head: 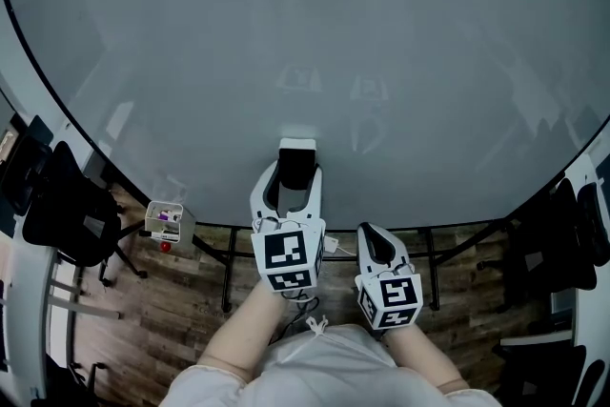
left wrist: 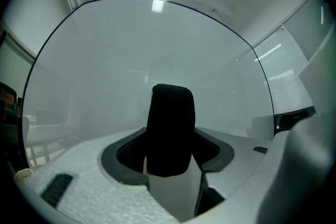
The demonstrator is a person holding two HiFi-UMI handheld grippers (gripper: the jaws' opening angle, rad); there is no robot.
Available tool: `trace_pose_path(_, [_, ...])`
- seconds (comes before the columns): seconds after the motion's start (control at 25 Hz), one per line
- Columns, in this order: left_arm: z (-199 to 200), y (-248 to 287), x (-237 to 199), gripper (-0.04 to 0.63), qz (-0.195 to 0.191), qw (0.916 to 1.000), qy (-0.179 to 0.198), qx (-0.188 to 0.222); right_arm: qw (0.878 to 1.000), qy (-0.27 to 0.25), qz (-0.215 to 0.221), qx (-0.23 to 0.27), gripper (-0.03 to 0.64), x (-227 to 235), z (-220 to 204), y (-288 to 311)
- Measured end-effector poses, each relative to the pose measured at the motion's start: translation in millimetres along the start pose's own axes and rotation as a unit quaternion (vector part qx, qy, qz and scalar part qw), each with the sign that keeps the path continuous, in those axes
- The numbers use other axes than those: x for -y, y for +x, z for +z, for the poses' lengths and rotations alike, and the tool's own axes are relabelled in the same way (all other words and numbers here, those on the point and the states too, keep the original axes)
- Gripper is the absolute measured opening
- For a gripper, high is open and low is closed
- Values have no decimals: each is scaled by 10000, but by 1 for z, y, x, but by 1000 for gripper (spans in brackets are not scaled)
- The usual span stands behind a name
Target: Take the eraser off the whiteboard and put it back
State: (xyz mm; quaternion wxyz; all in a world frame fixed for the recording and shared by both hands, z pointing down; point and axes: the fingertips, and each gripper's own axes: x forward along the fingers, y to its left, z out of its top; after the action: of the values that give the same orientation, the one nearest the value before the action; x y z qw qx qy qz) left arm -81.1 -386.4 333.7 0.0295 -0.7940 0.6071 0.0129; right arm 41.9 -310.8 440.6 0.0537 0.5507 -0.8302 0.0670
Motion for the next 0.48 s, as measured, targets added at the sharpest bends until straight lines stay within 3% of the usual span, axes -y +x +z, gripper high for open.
trace_pose_path(0.48, [1,-5,4,268,-287,9996,63,-32,10000,-6,4,-83,29,1,-8,-13])
